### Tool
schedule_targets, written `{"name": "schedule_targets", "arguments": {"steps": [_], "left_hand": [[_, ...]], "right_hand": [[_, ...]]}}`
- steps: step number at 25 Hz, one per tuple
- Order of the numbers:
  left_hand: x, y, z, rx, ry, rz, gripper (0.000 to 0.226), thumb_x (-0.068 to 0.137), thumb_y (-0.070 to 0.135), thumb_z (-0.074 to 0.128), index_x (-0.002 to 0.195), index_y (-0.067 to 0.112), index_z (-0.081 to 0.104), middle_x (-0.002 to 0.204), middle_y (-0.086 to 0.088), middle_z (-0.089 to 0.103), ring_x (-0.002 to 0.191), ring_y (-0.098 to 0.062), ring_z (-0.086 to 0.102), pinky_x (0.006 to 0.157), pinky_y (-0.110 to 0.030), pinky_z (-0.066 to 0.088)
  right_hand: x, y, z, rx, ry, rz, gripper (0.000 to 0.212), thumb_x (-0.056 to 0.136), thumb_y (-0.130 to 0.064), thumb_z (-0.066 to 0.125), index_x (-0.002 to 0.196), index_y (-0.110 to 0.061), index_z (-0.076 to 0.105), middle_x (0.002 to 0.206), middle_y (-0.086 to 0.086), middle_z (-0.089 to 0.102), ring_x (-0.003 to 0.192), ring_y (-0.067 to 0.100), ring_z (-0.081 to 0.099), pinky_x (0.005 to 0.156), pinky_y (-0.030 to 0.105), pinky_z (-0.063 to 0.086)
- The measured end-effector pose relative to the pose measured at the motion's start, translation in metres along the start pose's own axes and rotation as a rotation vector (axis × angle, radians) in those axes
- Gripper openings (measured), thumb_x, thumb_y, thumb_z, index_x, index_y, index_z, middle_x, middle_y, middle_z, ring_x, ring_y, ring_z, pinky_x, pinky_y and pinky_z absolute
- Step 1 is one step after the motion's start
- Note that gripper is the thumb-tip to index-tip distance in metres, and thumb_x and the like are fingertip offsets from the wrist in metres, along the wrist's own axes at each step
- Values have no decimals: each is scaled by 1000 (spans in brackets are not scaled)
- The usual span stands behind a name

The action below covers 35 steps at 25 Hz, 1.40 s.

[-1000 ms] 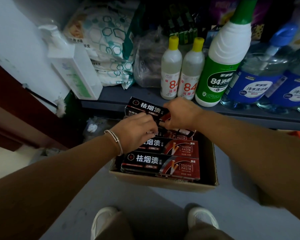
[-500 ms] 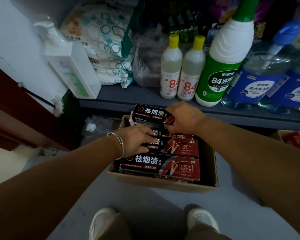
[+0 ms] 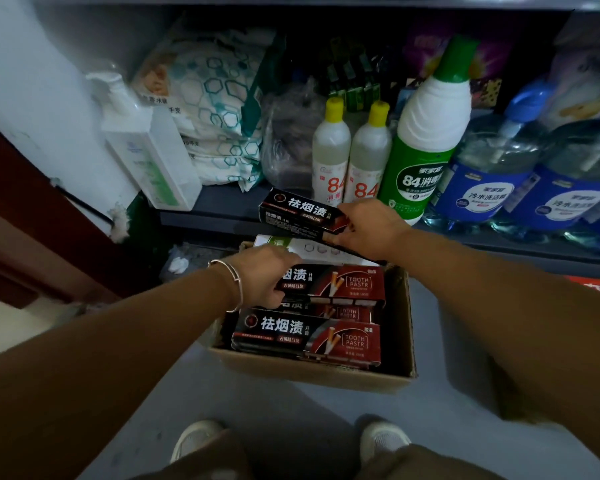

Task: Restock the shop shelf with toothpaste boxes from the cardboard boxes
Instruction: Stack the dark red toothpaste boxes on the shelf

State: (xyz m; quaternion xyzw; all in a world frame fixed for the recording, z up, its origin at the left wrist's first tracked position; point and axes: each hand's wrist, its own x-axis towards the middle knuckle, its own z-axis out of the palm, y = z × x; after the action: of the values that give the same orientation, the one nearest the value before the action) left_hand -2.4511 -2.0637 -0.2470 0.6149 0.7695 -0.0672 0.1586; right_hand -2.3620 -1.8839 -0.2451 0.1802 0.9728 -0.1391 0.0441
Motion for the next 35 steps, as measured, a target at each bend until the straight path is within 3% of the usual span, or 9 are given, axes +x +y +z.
{"name": "schedule_targets", "arguments": {"steps": [3,7,10,13,19,23,27,31,35], "left_hand": [[-19,0,-40,87,37,-23,62,83,26,60,139,14,36,132,-6,48,122,-20,44,102,-26,36],[-54,8,-102,172,147,-46,57,82,28,61,134,15,43,128,-5,51,117,-19,47,99,-26,39],[-76,13,-144,213,239,-55,54,81,25,62,132,14,47,124,-5,55,113,-20,50,96,-25,40],[-88,2,-178,231,346,-37,53,77,21,64,128,11,52,120,-8,59,109,-23,53,95,-29,44],[-93,-50,-241,276,453,-21,49,79,22,63,127,14,51,119,-3,57,109,-20,53,91,-27,44],[-94,-92,-273,290,508,-37,58,81,25,62,135,18,44,124,-1,54,113,-17,50,94,-24,39],[-84,-137,-304,303,563,-30,61,79,28,61,136,16,44,125,-4,55,115,-20,51,97,-26,41],[-63,-176,-329,328,602,-37,65,82,27,63,141,17,37,135,0,48,123,-17,45,102,-22,35],[-37,-211,-346,360,573,-12,66,86,29,59,144,17,31,140,0,43,128,-15,38,107,-24,32]], "right_hand": [[-13,-10,-40,87,26,-58,46,87,-46,59,118,-12,59,111,9,60,101,24,57,86,30,48],[-33,-33,-114,126,103,-136,39,87,-42,61,113,-12,63,93,3,59,88,17,55,74,24,42],[-46,-47,-165,178,150,-167,40,85,-40,64,112,-11,64,91,1,62,80,15,60,68,26,46],[-40,-64,-203,161,225,-187,43,84,-41,65,114,-11,64,101,5,66,87,17,60,77,30,51],[11,-100,-258,147,313,-144,49,83,-38,69,121,-10,58,112,3,63,101,19,59,80,25,45],[45,-120,-289,176,365,-120,46,83,-31,70,123,-13,57,101,-2,59,89,12,54,74,23,42],[84,-135,-316,134,433,-112,48,81,-31,71,122,-12,57,110,3,61,91,14,54,76,26,45],[132,-147,-336,93,436,-85,45,80,-34,72,116,-13,56,106,3,60,90,17,58,72,29,49],[180,-151,-350,-13,401,-55,44,81,-33,71,117,-12,54,113,6,60,101,21,58,87,34,51]]}}
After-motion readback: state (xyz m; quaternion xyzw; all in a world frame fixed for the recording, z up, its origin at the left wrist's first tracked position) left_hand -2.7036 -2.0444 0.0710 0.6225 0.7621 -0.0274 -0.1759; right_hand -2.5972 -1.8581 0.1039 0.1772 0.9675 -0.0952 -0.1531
